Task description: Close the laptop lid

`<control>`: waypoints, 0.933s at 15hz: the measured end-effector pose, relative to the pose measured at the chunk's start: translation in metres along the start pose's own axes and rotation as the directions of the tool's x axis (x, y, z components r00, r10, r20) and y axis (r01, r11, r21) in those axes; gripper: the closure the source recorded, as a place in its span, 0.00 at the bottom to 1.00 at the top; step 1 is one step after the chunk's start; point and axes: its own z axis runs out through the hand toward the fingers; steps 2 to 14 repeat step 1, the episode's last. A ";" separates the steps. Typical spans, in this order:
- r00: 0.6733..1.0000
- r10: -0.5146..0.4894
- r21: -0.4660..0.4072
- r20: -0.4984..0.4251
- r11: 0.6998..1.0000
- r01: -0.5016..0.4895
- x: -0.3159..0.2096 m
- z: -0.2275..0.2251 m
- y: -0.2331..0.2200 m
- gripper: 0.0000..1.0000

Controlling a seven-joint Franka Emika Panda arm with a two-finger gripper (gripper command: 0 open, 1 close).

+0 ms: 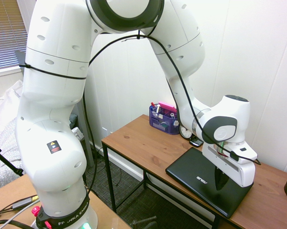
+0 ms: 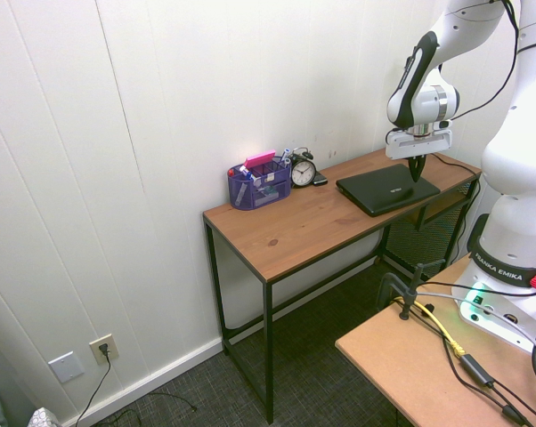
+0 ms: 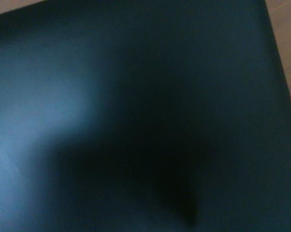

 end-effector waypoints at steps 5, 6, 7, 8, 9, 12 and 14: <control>1.000 -0.001 0.014 -0.004 1.000 0.001 0.000 -0.003 -0.002 1.00; 1.000 -0.001 0.014 -0.004 1.000 0.001 0.000 -0.003 -0.002 1.00; 1.000 -0.001 0.014 -0.004 1.000 0.001 0.000 -0.003 -0.002 1.00; 1.000 -0.001 0.014 -0.004 1.000 0.001 0.000 -0.003 -0.002 1.00; 1.000 -0.001 0.014 -0.004 1.000 0.001 0.000 -0.003 -0.002 1.00; 1.000 -0.001 0.014 -0.004 1.000 0.001 0.000 -0.003 -0.002 1.00; 1.000 -0.001 0.014 -0.004 1.000 0.001 0.000 -0.003 -0.002 1.00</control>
